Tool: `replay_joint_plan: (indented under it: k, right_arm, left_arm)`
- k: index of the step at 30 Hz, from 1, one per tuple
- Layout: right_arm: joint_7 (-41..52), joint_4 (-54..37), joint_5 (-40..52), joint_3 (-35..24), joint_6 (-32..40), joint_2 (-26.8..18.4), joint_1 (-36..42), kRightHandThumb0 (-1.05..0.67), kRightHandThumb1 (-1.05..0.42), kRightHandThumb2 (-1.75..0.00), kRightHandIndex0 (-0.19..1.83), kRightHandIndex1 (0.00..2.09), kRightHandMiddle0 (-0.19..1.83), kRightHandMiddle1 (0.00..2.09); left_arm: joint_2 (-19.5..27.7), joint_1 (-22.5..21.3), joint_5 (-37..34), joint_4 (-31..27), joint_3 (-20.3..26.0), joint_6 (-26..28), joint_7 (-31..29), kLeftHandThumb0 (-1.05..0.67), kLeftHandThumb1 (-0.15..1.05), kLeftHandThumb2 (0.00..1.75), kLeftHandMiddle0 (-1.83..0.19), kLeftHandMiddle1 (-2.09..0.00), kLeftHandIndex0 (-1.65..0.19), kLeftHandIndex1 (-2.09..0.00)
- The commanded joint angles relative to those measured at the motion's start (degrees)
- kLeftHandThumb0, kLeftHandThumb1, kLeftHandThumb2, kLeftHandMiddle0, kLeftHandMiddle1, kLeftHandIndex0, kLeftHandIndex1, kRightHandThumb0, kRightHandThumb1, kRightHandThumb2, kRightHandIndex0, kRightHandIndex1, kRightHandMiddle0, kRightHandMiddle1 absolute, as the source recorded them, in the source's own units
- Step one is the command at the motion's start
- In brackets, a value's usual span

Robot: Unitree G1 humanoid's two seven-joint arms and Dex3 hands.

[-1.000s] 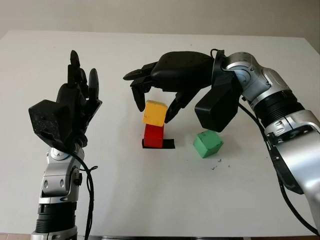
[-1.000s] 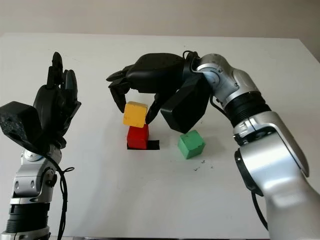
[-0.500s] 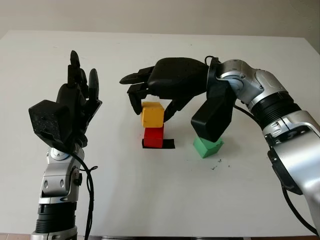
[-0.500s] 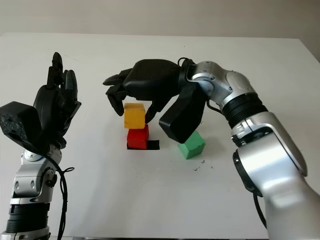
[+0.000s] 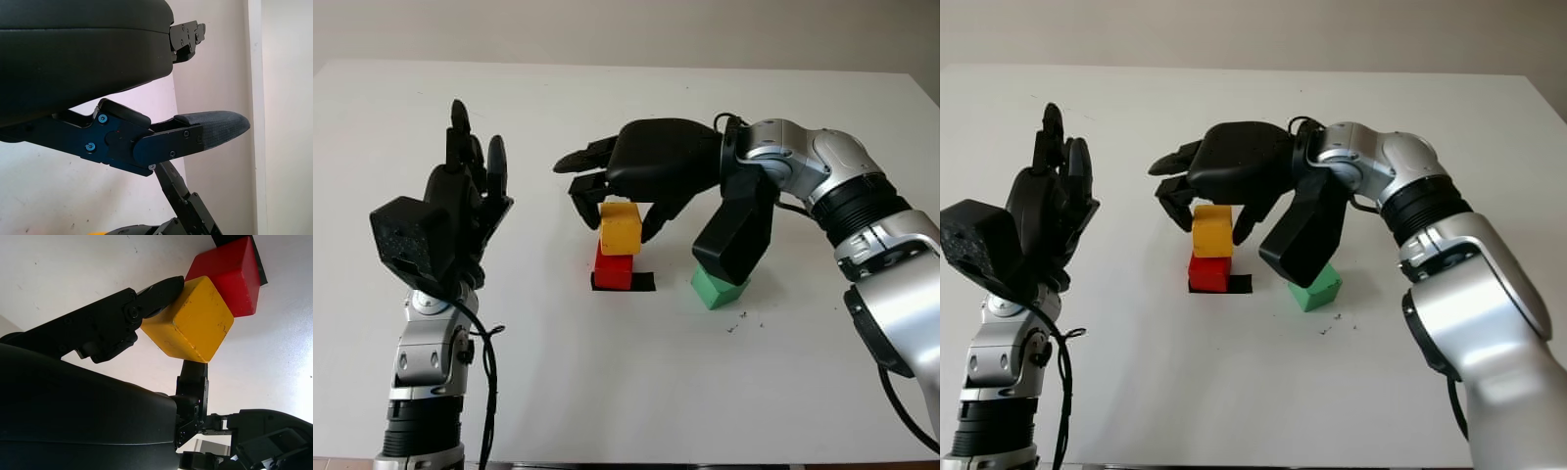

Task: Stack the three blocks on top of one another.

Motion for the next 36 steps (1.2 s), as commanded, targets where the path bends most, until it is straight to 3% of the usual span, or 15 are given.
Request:
replay_joint_plan:
  k: [1,10,14,36]
  right_arm:
    - [0.4,-1.6,0.0,0.1,0.3,-1.0,-1.5,-0.37,-1.02,-0.05,0.24,0.07,0.31,1.49]
    - [11.6,-4.6,10.3,-2.5,7.1,-0.1,1.4,-0.3,-0.99,-0.04,0.24,0.07,0.34,1.54]
    - [15.0,-7.8,12.7,-3.2,11.0,0.0,3.0,-0.36,-0.95,-0.03,0.24,0.06,0.33,1.56]
    - [15.8,-12.6,13.6,-4.3,15.4,-0.1,6.6,-0.38,-0.93,-0.05,0.25,0.06,0.31,1.54]
  left_arm:
    - [0.1,0.9,0.2,-1.1,-0.2,-0.5,-0.1,-0.77,1.05,0.63,0.19,0.0,0.19,0.0]
    - [0.1,0.7,0.1,-0.7,-0.2,-0.8,-0.4,-0.77,1.05,0.61,0.19,0.0,0.19,0.0]
    - [0.2,0.9,0.2,-1.1,-0.3,-0.5,-0.3,-0.76,1.05,0.61,0.19,0.0,0.19,0.0]
    - [0.2,1.0,0.3,-1.3,-0.1,-0.5,-0.3,-0.77,1.05,0.61,0.19,0.0,0.19,0.0]
